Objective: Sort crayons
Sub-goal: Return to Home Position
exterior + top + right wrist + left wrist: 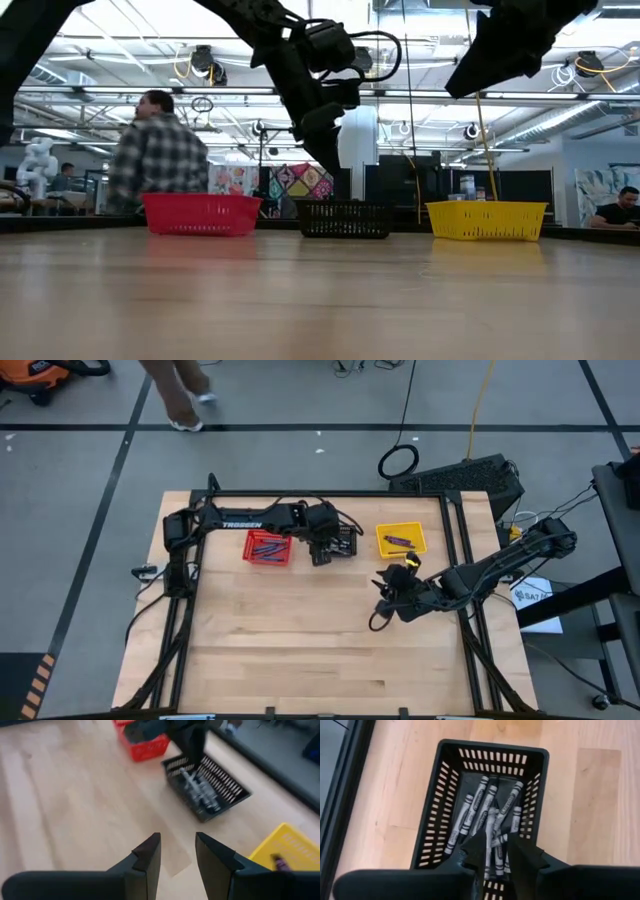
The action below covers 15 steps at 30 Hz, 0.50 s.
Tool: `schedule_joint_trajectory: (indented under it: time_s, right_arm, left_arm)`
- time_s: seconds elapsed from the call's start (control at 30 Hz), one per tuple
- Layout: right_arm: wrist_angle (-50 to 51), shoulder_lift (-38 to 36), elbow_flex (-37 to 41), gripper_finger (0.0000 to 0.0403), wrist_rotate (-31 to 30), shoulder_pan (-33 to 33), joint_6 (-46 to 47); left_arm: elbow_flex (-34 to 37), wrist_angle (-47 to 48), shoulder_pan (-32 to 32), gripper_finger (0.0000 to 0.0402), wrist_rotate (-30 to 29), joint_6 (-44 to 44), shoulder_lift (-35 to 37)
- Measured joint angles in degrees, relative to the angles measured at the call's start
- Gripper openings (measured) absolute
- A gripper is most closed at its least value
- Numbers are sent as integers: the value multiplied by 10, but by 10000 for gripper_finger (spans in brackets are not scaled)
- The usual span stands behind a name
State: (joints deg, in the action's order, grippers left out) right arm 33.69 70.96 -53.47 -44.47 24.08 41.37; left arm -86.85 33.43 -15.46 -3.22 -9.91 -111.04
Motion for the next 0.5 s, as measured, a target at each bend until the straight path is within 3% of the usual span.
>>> schedule_joint_trajectory:
  time_s: [0.27,0.5]
  right_arm:
    - [-1,0,0,110,101,1,15]
    - [-32,-58,0,110,119,13,-110]
  left_arm:
    - [0,11,2,84,-13,56,15]
    - [0,20,22,84,76,51,90]
